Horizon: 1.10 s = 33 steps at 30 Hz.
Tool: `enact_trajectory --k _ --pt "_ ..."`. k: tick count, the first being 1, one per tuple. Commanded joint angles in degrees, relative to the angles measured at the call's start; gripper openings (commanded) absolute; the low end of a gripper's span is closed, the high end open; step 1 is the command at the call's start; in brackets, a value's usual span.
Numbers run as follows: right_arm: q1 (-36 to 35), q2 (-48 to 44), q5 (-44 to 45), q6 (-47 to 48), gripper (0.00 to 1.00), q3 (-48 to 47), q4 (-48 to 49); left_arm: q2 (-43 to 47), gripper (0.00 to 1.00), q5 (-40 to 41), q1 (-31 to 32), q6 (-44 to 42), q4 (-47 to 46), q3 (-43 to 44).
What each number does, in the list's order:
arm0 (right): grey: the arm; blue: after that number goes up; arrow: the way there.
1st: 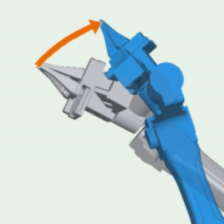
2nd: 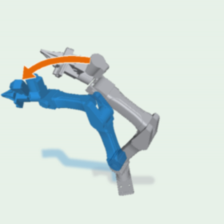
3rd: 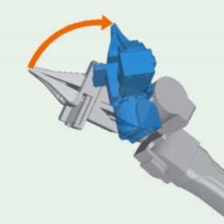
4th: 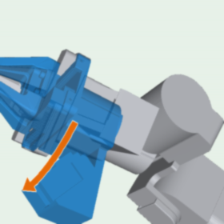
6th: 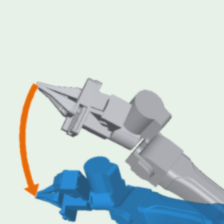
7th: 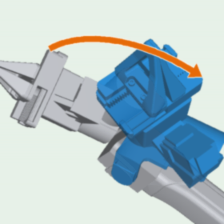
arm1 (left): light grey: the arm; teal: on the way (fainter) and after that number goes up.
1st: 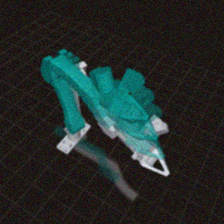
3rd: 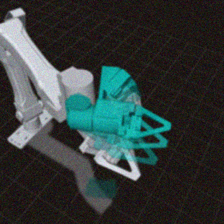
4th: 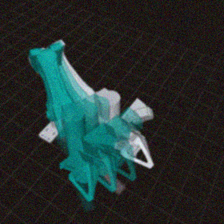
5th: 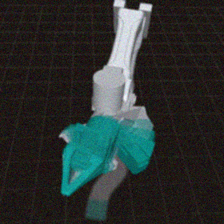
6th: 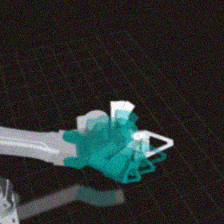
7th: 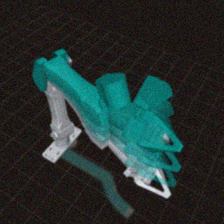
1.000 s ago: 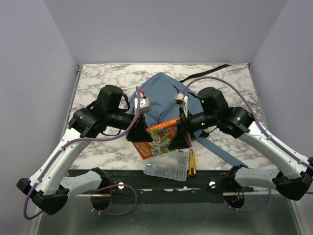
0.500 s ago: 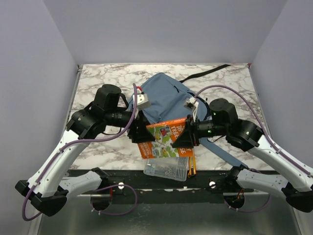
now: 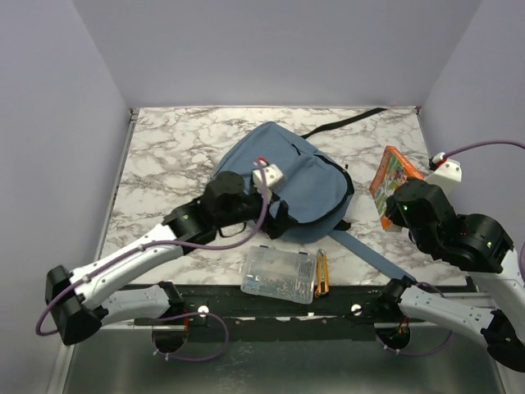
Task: Pack the student bag
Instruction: Place the book in the student bag.
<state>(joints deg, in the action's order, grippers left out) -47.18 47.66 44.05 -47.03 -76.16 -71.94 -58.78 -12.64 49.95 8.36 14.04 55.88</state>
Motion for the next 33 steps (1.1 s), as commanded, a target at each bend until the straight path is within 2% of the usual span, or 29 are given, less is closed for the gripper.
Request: enact_trajectory --k 1,7,12,18,21,23,25,30,33 --pt "-0.29 0.61 11.45 -6.16 0.01 -1.39 -6.02 -11.05 0.94 7.15 10.25 -7.98 -12.44 1.59" --pt "-0.33 -1.41 5.71 -5.22 0.0 1.69 -1.21 -26.5 0.94 17.94 16.53 -18.73 -11.76 9.16" --pt "-0.24 -3.31 3.42 -5.36 0.01 2.33 -0.66 -36.86 0.9 31.92 18.42 -22.67 -10.2 16.14" --pt "-0.28 -3.89 2.9 -5.29 0.01 1.65 -0.82 -44.47 0.8 38.75 18.38 -25.32 -9.69 19.85" --pt "-0.29 -3.76 2.72 -5.29 0.0 1.45 -0.95 -44.92 0.69 40.07 17.66 -24.56 -9.82 19.95" --pt "-0.28 -3.75 2.65 -5.43 0.01 1.56 -1.01 -44.7 0.57 40.74 16.95 -24.1 -9.75 19.91" --pt "-0.28 -3.97 2.62 -5.62 0.0 2.1 -0.98 -44.67 0.43 40.86 16.34 -24.18 -9.44 20.04" --pt "-0.26 -4.24 1.3 -5.65 0.01 3.61 0.05 -40.31 0.01 37.72 14.43 -20.39 -6.98 19.27" --pt "-0.29 -3.94 -2.73 -4.84 0.01 6.27 3.63 -35.96 0.0 32.78 11.2 -13.55 -4.16 19.53"
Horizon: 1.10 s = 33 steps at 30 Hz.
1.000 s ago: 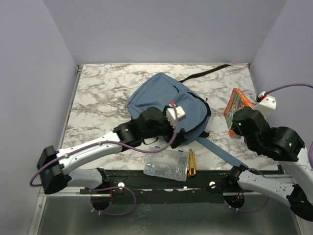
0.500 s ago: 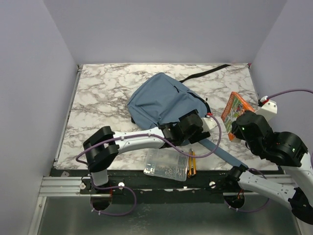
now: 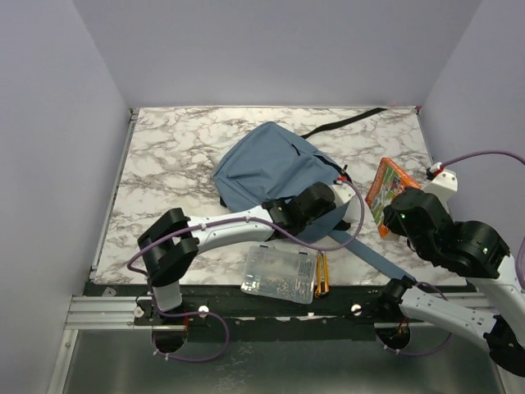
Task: Pack the student bag
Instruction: Place the book in the student bag.
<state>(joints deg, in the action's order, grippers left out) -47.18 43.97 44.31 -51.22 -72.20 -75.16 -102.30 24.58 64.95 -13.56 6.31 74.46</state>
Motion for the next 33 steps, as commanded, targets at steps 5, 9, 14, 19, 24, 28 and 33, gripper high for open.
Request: enact_trajectory --k 5,9,14,19,24,28,33 --pt "-0.28 2.41 -14.91 -1.32 0.01 7.07 20.2 14.84 0.0 -20.18 -12.41 22.08 4.24 -0.54" --pt "-0.21 5.59 -18.47 -2.86 0.01 6.78 25.56 17.52 0.0 -26.86 -17.32 27.8 2.51 -2.69" --pt "5.89 8.04 -31.32 -5.85 0.0 9.29 33.7 18.37 0.0 -35.67 -21.61 35.16 -0.42 -5.07" --pt "18.52 3.44 -57.22 -9.93 0.0 23.68 45.94 18.15 0.0 -39.61 -22.31 37.05 -2.54 -4.79" --pt "18.55 -2.31 -52.53 -7.24 0.0 26.63 37.6 17.17 0.0 -41.08 -22.49 36.28 -1.12 -3.58" --pt "18.55 -6.86 -57.93 -9.28 0.0 31.35 38.74 16.59 0.0 -41.51 -22.5 34.76 0.09 -2.83" --pt "18.57 -8.41 -64.12 -17.24 0.0 36.81 48.38 17.39 0.0 -44.24 -22.5 33.35 -0.02 -3.54"
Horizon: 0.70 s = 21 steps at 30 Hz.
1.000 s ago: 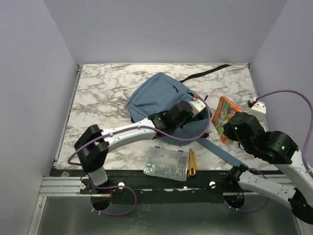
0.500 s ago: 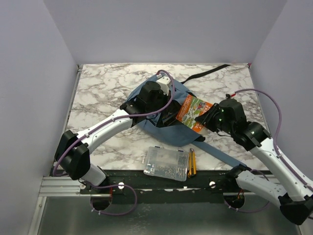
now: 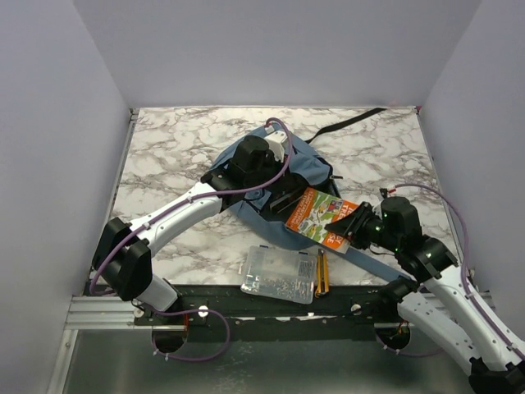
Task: Pack the student bag
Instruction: Place the book in the student bag.
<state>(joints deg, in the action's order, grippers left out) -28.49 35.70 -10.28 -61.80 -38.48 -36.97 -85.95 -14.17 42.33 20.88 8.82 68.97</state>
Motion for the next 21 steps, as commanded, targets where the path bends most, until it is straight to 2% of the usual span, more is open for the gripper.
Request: enact_trajectory --k 1,7,12,15,21 --pt "-0.16 1.05 -11.51 -8.77 0.0 4.1 12.62 1.38 0.0 -5.6 0.13 -1.06 -2.64 1.65" --pt "0.8 2.53 -14.59 -21.29 0.0 11.63 29.98 3.03 0.0 -7.34 0.4 -1.24 -3.46 0.73" --pt "6.61 4.62 -14.81 -24.63 0.0 14.91 37.4 3.9 0.0 -7.91 0.98 -0.61 -3.63 -0.28" --pt "8.01 7.71 -17.08 -29.71 0.0 18.59 51.61 4.45 0.0 -7.25 1.44 0.47 -3.63 -0.59" --pt "7.74 17.57 -13.97 -24.3 0.0 13.46 56.41 3.39 0.0 -8.16 1.53 2.9 -3.64 0.49"
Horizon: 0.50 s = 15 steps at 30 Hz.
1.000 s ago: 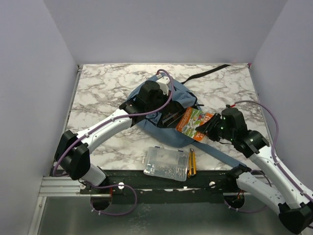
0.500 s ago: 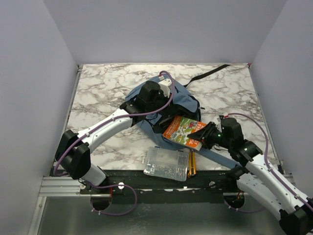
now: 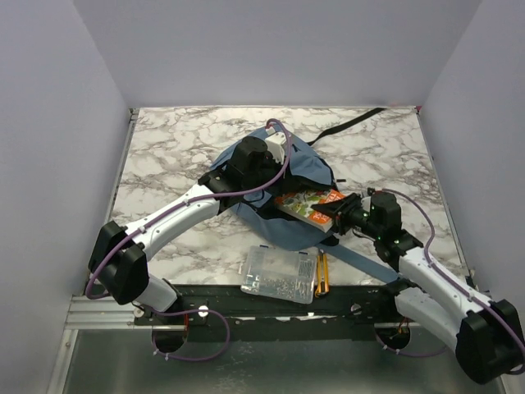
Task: Pack the student bag
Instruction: Place the book in the student bag.
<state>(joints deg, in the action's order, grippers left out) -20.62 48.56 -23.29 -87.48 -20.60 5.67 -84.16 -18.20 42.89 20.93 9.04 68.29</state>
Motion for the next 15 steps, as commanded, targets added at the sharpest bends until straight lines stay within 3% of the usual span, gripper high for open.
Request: enact_trajectory --k 1,5,7,8,10,14,15 --pt "-1.54 6.89 1.0 1.37 0.01 -4.03 17.11 1.3 0.0 -4.32 0.98 3.05 -3.85 1.47" --pt "-8.73 17.76 14.26 3.63 0.01 -2.02 31.33 0.53 0.0 -2.74 0.9 1.92 -3.47 2.04" --pt "-10.8 25.4 15.42 6.15 0.2 -3.46 35.73 0.41 0.0 -1.14 0.67 1.22 -3.04 1.85" --pt "-10.91 27.96 14.28 7.26 0.26 -4.17 36.79 0.32 0.0 -0.75 0.49 1.18 -2.82 1.84" --pt "-11.01 29.86 13.09 8.6 0.43 -3.69 35.47 0.02 0.0 -0.7 0.35 1.17 -2.61 1.71" --pt "-10.87 24.16 12.75 13.47 0.8 -3.13 19.67 -0.17 0.0 -0.94 0.35 0.8 -2.4 0.82" --pt "-10.81 22.51 12.04 14.73 0.85 -3.11 16.83 -0.19 0.0 -0.86 0.35 0.7 -2.41 0.5"
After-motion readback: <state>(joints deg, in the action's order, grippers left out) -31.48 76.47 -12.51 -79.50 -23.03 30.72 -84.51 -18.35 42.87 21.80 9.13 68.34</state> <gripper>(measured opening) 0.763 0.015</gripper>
